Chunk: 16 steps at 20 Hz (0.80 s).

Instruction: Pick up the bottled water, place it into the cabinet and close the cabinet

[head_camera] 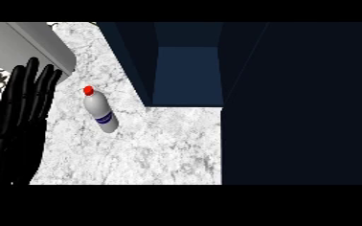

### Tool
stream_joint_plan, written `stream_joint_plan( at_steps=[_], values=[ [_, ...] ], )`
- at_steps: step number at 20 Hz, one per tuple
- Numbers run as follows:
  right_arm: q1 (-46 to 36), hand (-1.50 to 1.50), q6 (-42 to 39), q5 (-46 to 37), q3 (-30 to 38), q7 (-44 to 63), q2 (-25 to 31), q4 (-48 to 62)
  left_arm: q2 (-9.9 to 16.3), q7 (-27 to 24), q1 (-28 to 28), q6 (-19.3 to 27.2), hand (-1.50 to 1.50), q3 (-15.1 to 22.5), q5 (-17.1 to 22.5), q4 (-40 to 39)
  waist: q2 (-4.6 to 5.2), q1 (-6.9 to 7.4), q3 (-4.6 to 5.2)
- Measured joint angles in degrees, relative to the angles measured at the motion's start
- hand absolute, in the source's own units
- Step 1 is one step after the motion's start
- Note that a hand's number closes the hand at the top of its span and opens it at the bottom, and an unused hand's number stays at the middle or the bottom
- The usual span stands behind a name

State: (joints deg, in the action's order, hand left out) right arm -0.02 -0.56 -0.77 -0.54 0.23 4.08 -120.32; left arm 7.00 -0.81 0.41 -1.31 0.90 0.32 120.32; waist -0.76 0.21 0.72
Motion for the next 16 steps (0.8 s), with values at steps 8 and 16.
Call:
stream_joint_plan(
  at_steps=[8, 16],
  values=[
    [8.1, -1.5, -3.1, 3.6, -2.9, 2.9, -0.4, -6.1, -1.9, 15.4, -8.8, 1.5, -1.5, -0.7, 5.9, -6.3, 0.73, -1.28, -0.68],
    [16.6, -1.5, -7.4, 15.0, -2.8, 11.1, 1.7, -16.3, -3.7, 37.4, -13.9, 7.7, -1.5, -0.9, 13.4, -0.9, 0.51, -0.92, -0.75]
  ],
)
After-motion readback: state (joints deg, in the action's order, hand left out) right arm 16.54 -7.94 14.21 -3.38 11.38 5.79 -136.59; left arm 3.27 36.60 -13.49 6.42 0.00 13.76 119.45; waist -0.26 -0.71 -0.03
